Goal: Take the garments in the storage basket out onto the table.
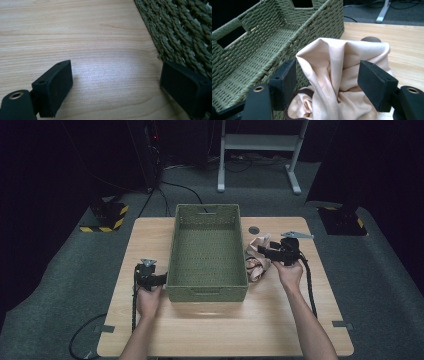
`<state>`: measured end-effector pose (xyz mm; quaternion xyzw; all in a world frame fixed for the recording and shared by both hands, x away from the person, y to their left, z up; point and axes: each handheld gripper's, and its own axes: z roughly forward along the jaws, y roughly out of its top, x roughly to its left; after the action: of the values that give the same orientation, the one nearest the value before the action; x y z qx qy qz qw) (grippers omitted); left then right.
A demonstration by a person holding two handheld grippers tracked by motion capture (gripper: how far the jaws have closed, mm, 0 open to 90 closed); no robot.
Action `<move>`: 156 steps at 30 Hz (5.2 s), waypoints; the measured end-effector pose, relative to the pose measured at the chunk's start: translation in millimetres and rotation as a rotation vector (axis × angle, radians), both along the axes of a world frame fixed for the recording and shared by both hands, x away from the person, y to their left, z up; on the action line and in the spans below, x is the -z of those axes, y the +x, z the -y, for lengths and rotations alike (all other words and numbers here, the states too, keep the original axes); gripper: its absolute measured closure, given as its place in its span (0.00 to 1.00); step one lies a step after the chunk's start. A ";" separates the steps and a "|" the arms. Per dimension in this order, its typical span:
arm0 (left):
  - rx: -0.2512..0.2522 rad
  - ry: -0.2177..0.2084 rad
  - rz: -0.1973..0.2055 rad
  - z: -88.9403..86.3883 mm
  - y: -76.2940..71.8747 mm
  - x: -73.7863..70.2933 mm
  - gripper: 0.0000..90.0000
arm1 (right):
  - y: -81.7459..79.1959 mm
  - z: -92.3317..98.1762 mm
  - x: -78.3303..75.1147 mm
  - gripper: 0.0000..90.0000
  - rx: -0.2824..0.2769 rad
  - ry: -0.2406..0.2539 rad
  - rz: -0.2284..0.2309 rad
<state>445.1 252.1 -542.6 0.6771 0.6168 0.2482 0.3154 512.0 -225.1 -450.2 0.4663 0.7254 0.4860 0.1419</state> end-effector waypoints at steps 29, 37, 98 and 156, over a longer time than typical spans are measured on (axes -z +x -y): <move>-0.001 0.005 -0.001 0.5 0.1 0.0 0.13 | -11.9 23.8 -13.6 0.32 0.035 0.045 0.041; -0.001 0.005 -0.001 0.5 0.1 0.0 0.13 | -15.0 31.6 -14.0 0.32 0.048 0.060 0.051; -0.002 0.009 -0.001 0.9 0.2 0.0 0.13 | -47.7 76.6 -14.7 0.30 0.139 0.116 0.112; -0.003 0.012 -0.002 1.1 0.2 0.1 0.13 | -34.5 43.3 74.1 0.29 0.179 -0.230 -0.069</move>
<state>445.3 250.9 -542.7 0.6783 0.6165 0.2519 0.3104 477.5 -268.4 -524.3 0.5263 0.7362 0.3689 0.2121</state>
